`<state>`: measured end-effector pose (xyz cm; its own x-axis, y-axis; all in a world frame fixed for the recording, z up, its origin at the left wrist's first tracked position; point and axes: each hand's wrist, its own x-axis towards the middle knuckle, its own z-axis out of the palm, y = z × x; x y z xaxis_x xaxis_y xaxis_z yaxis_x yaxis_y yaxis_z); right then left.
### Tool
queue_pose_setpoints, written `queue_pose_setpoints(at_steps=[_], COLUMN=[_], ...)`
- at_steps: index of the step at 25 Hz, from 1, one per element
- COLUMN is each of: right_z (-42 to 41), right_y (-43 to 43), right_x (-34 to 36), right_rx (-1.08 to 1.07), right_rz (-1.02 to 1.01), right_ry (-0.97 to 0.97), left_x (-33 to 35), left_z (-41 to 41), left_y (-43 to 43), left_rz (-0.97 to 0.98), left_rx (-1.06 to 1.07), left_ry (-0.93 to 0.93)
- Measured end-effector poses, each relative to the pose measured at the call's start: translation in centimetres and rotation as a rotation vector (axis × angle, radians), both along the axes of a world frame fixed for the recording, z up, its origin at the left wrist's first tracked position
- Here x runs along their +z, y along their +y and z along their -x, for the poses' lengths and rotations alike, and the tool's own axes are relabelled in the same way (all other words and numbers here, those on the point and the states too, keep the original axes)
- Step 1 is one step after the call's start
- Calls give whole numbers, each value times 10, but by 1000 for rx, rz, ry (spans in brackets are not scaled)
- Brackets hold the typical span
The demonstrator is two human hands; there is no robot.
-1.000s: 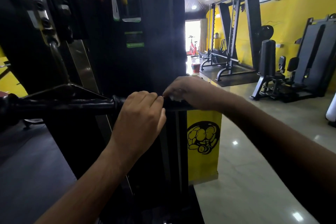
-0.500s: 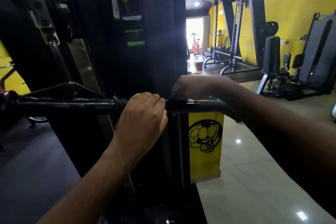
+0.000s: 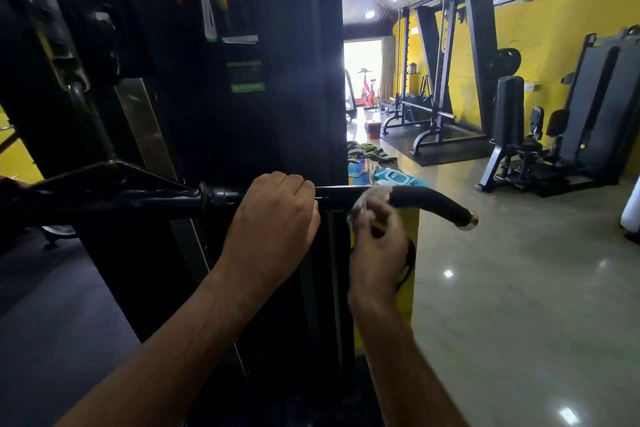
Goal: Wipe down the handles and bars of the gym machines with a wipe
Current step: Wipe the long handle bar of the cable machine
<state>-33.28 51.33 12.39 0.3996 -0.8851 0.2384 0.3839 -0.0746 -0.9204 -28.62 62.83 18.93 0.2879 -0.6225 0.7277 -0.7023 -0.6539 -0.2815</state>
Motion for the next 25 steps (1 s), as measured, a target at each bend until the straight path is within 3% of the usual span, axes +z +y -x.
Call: queue_pose_setpoints(at_steps=[2, 3, 6, 9, 14, 17, 21, 25], right_z=[-17, -24, -31, -21, -12, -12, -10, 2], right_y=[24, 26, 17, 28, 30, 52, 41, 41], right_x=[-1, 4, 16, 18, 26, 26, 38, 36], right_rx=[278, 370, 413, 498, 399, 487, 281, 92], right_rz=[-618, -810, -1109, -1070, -1073, -930, -908, -575], right_ry=[-338, -461, -668, -695, -819, -672, -681, -576], left_x=[-1, -1, 0, 2, 6, 9, 11, 12], left_z=[0, 0, 3, 9, 12, 13, 17, 26], left_y=[-1, 0, 1, 1, 8, 11, 14, 15], left_rz=[15, 23, 38, 63, 119, 140, 143, 153], left_rx=[-30, -44, -80, -93, -138, -146, -169, -165], left_ry=[-14, -21, -41, -29, -11, -14, 3, 31])
